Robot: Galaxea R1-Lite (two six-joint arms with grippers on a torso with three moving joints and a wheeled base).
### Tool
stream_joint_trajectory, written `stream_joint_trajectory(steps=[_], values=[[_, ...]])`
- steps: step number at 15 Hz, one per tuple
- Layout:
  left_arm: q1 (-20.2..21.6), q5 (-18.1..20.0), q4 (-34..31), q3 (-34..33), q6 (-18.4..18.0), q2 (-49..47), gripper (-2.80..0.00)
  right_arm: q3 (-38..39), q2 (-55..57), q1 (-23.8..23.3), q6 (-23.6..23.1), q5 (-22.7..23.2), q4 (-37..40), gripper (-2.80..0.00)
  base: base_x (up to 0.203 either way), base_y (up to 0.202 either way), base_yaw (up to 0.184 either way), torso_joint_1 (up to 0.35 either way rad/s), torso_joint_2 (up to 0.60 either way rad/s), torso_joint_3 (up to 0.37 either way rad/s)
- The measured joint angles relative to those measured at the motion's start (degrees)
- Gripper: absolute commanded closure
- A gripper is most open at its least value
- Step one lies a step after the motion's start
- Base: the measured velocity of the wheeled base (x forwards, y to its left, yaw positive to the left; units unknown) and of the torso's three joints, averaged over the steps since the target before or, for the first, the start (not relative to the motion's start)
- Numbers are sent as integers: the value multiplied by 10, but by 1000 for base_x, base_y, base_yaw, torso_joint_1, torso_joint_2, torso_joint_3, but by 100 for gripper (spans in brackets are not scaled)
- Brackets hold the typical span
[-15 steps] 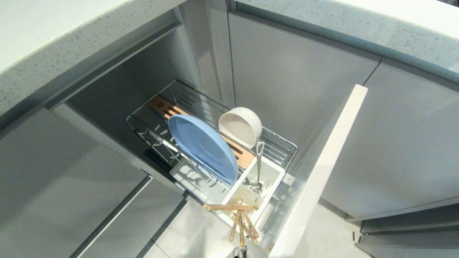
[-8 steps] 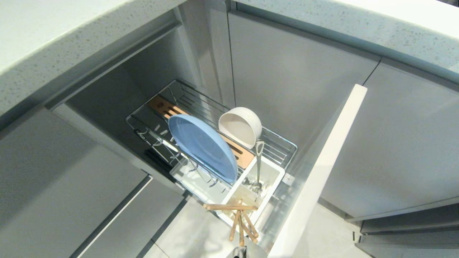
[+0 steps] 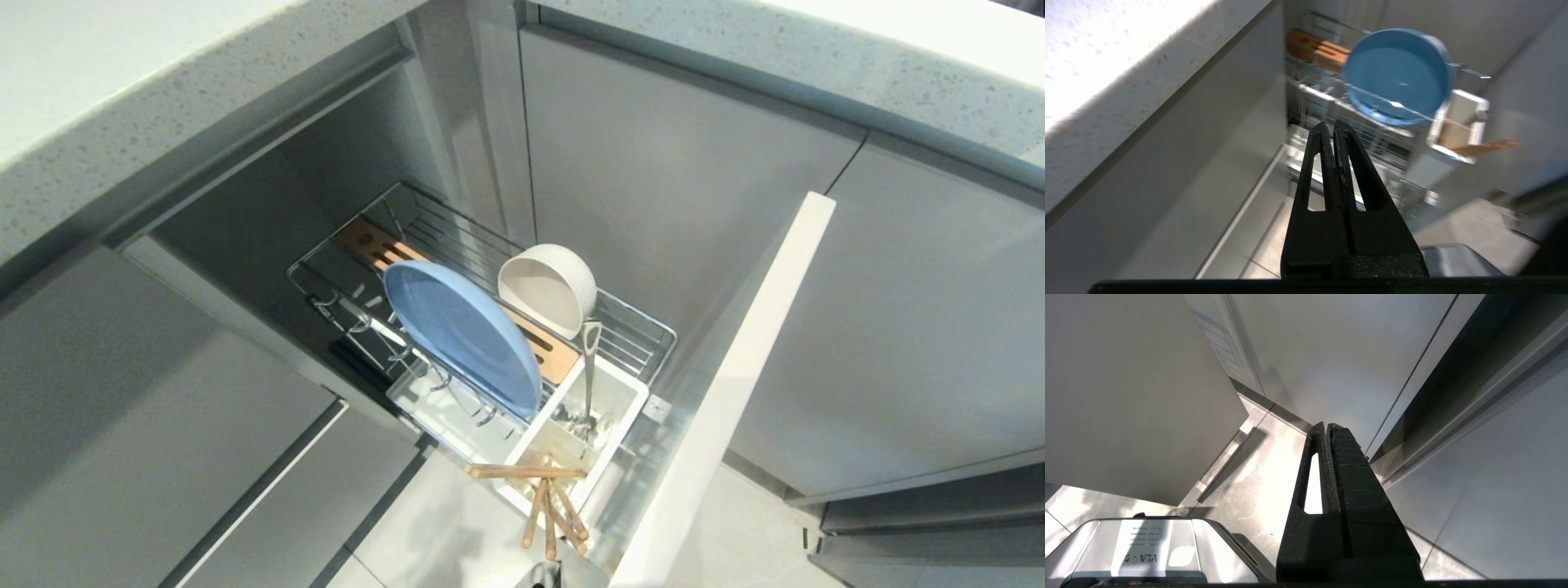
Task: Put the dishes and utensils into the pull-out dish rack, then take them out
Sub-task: Take the plate out of the cupboard
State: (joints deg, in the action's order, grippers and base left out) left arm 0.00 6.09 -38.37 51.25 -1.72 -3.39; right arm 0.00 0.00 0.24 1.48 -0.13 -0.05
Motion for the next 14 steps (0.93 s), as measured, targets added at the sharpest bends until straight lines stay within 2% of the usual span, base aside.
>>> stream_joint_trajectory(steps=[4, 7, 9, 10, 11, 12, 14], values=[[0, -26, 226, -221, -10, 26, 0, 0, 0, 0, 0, 0, 0, 0, 0, 0, 0, 0, 0, 0], [0, -32, 361, -375, -12, 32, 0, 0, 0, 0, 0, 0, 0, 0, 0, 0, 0, 0, 0, 0], [1, -33, 457, -466, -18, 34, 0, 0, 0, 0, 0, 0, 0, 0, 0, 0, 0, 0, 0, 0], [1, -35, 499, -489, -21, 34, 0, 0, 0, 0, 0, 0, 0, 0, 0, 0, 0, 0, 0, 0], [1, -39, 507, -501, -20, 34, 0, 0, 0, 0, 0, 0, 0, 0, 0, 0, 0, 0, 0, 0], [1, -45, 489, -506, -17, 34, 0, 0, 0, 0, 0, 0, 0, 0, 0, 0, 0, 0, 0, 0], [1, -51, 418, -511, -14, 34, 0, 0, 0, 0, 0, 0, 0, 0, 0, 0, 0, 0, 0, 0]])
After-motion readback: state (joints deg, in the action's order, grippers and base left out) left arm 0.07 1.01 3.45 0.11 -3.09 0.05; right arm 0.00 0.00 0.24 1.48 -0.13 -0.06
